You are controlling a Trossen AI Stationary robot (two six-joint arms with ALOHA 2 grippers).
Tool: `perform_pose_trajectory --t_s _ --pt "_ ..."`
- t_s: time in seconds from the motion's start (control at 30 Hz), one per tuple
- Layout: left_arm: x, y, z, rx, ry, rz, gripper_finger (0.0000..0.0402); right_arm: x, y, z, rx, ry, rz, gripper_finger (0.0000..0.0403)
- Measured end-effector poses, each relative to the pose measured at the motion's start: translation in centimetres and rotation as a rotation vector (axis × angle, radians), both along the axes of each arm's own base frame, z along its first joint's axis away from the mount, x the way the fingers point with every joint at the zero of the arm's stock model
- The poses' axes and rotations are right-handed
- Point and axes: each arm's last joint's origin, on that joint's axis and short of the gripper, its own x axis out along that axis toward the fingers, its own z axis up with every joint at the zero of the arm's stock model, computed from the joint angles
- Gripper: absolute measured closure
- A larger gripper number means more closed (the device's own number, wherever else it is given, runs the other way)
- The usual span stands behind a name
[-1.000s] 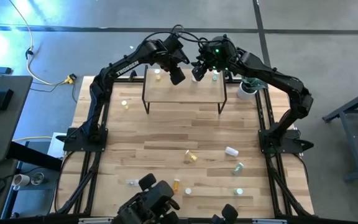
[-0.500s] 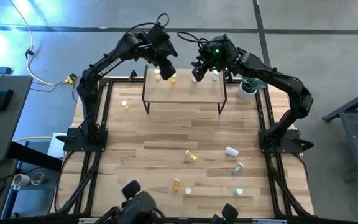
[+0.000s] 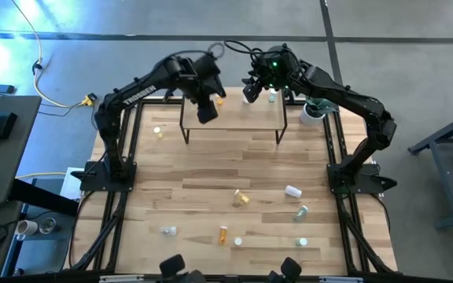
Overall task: Pick and place medicine bottles onto shelf by color
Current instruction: Put the top left orange pill bottle on the shelf
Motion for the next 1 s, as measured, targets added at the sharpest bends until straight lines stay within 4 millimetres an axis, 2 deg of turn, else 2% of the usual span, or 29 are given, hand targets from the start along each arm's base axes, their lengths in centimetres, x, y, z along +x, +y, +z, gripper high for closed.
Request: perform_pose_trajectory --t_s 0.13,0.27,0.5,0.67,0.83,1.0 --pt "0.8 -0.7 -2.2 -0.036 0.052 -0.026 0.0257 0.0 0.0 0.0 0.0 0.0 0.0 0.0233" --pt "0.7 -0.8 -3.5 -0.048 0.067 -0.018 0.0257 0.0 0.0 0.0 -0.01 0.007 0.007 0.0233" --pt "-1.1 -1.8 -3.2 0.046 -0.073 -0.027 0.0257 0.0 0.0 0.0 -0.017 0.01 0.011 0.0233" --pt "-2.2 -2.5 -4.8 0.108 -0.116 -0.078 0.0257 0.0 0.0 0.0 -0.02 0.011 0.013 0.0233" --pt "-2.1 -2.4 -7.1 0.194 -0.139 -0.163 0.0257 0.0 0.0 0.0 -0.02 0.01 0.012 0.0233" --pt "-1.5 -1.6 -7.8 0.263 -0.166 -0.149 0.0257 0.0 0.0 0.0 -0.02 0.011 0.012 0.0233"
